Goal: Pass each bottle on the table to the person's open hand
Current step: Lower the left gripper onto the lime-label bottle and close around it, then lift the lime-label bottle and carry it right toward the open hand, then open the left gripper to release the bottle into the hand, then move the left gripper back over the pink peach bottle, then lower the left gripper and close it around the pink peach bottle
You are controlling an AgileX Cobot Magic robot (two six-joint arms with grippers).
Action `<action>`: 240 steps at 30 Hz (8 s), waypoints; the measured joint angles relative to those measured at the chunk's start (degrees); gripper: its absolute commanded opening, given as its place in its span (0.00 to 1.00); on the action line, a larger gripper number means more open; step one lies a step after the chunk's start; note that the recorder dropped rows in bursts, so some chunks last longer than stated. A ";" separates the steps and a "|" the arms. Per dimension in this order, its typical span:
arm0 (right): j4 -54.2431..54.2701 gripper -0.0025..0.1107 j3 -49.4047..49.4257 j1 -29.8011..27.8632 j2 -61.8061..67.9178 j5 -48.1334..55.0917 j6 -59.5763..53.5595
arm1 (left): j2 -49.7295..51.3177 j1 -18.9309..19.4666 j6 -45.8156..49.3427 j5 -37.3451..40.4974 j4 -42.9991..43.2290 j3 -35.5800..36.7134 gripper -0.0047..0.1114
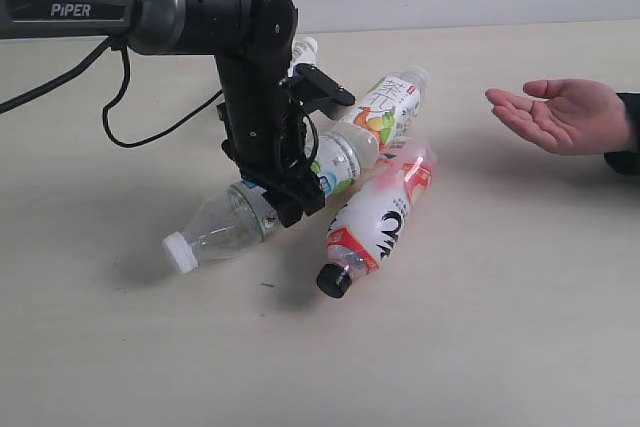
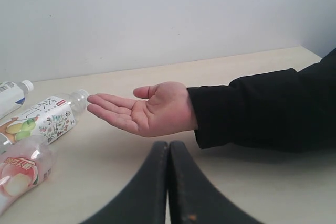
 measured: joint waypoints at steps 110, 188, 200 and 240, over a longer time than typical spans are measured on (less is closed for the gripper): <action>0.00 0.02 0.00 0.00 0.00 0.00 0.00 | 22.04 -9.37 -18.01 -31.71 -56.17 -38.18 0.37; 0.00 0.02 0.00 0.00 0.00 0.00 0.00 | -6.11 -19.16 -29.81 10.35 20.45 -25.43 0.04; 0.00 0.02 0.00 0.00 0.00 0.00 0.00 | -14.22 -17.10 -33.88 -1.49 20.45 -2.36 0.04; 0.00 0.02 0.00 0.00 0.00 0.00 0.00 | -16.81 -6.38 -25.08 -15.97 2.65 15.25 0.04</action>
